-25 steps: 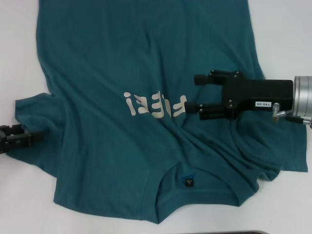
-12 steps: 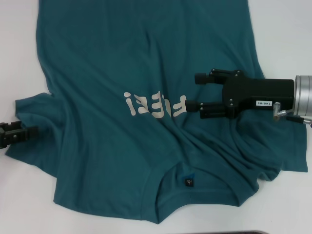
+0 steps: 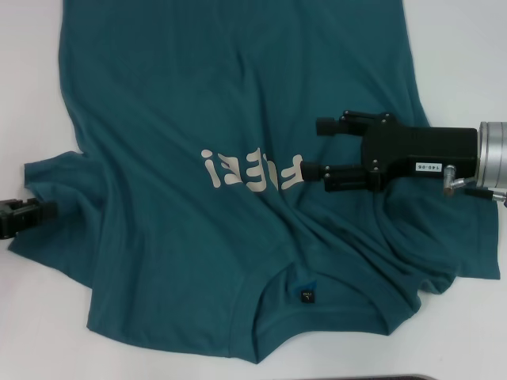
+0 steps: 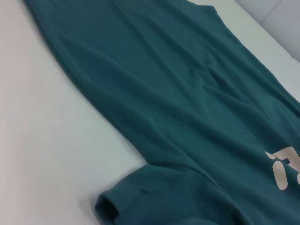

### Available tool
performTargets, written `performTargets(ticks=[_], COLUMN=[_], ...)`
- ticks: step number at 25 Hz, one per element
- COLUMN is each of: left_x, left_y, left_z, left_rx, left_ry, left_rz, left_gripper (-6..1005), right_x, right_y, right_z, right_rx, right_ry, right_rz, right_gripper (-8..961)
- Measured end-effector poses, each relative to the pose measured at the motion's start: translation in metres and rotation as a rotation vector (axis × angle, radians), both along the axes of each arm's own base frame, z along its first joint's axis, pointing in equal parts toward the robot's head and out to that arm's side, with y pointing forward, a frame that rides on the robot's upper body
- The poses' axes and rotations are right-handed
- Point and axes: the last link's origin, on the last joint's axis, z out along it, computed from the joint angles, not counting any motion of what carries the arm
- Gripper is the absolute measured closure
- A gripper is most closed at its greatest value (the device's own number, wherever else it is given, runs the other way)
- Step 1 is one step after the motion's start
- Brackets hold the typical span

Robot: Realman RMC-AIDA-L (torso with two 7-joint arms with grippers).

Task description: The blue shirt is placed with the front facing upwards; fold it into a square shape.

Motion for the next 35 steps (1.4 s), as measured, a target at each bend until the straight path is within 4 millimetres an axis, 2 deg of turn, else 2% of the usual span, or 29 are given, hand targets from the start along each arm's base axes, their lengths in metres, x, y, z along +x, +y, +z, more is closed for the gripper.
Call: performTargets(ticks=[9,17,35], left_x=[0.000,-0.002,-0.014], left_y=[0.000,0.002,0.008], left_z=[0.000,0.006,0.048], left_rx=[-0.001,0.005,0.057], left_ry=[-0.003,0.006,0.137], left_rz=[0.008,0.012,0.069], left_gripper=[917,999,999], right_x=[0.000,0.000,-0.001], right_y=[0.000,0.000,0.001], right_z=[0.000,0.000,-0.001], right_rx=[0.006,0.008,0.015], right_ry=[-0.001,0.000,0.020], right_rz=[0.007,0.006,-0.006], right_gripper=[44,44,44])
